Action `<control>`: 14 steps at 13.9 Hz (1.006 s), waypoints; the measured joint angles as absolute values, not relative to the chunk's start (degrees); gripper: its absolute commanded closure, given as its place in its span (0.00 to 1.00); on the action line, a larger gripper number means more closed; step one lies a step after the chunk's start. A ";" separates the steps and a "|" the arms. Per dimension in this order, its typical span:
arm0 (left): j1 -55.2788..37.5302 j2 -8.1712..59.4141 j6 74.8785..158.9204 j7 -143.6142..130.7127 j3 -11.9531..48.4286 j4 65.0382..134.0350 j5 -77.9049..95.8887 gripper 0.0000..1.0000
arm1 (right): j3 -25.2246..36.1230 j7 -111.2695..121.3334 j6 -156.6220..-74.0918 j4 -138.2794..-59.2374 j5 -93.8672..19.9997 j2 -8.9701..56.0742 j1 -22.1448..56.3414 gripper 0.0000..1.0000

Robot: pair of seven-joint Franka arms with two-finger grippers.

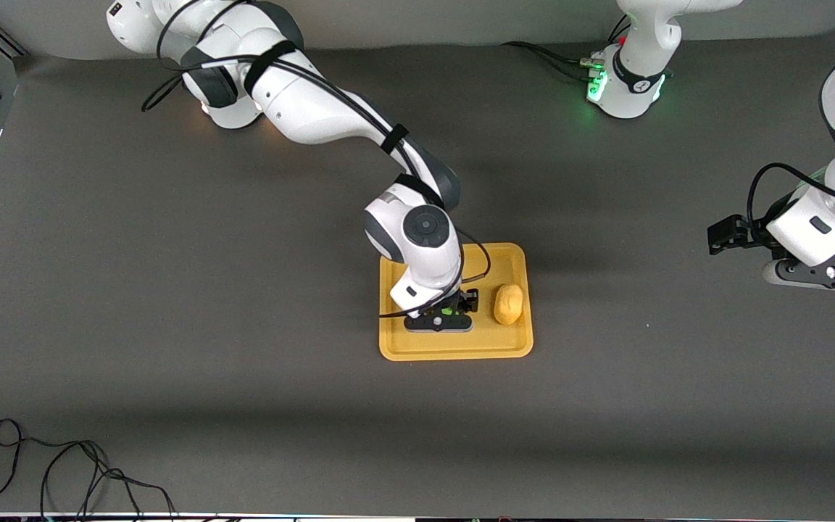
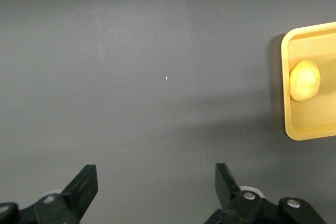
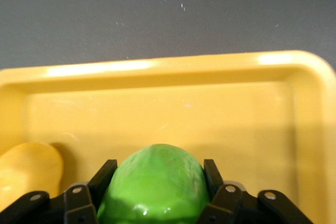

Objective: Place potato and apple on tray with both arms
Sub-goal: 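Carry the green apple with the right gripper over the tray, then lower the apple onto the tray beside the potato and open the right gripper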

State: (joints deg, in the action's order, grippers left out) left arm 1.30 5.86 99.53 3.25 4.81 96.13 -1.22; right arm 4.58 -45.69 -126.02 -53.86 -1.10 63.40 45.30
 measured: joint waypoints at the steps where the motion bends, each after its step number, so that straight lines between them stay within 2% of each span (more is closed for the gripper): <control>1: 1.30 5.86 99.53 3.25 4.81 96.13 -1.22 0.00 | 4.58 -45.69 -126.23 -53.80 -1.10 64.13 45.43 0.50; 2: 1.30 5.86 99.53 3.25 4.81 96.13 -1.22 0.00 | 4.59 -45.69 -126.26 -53.71 -1.10 64.67 45.57 0.49; 4: 1.30 5.86 99.61 3.26 4.81 96.13 -1.22 0.00 | 4.59 -45.69 -126.27 -53.57 -1.10 65.25 45.74 0.24; 5: 1.30 5.86 99.69 3.26 4.81 96.13 -1.22 0.00 | 4.60 -45.69 -126.27 -53.49 -1.10 65.29 45.75 0.03; 9: 1.30 5.86 99.75 3.26 4.81 96.13 -1.22 0.00 | 4.86 -45.69 -125.19 -52.28 -0.96 65.24 45.87 0.00; 11: 1.22 5.86 99.81 3.25 4.82 96.12 -1.17 0.00 | 5.10 -45.69 -121.66 -50.78 -0.94 64.07 45.90 0.00; 14: 0.06 5.85 99.86 1.89 4.86 96.04 -1.10 0.00 | 5.33 -45.69 -113.57 -49.33 -0.94 58.39 45.90 0.00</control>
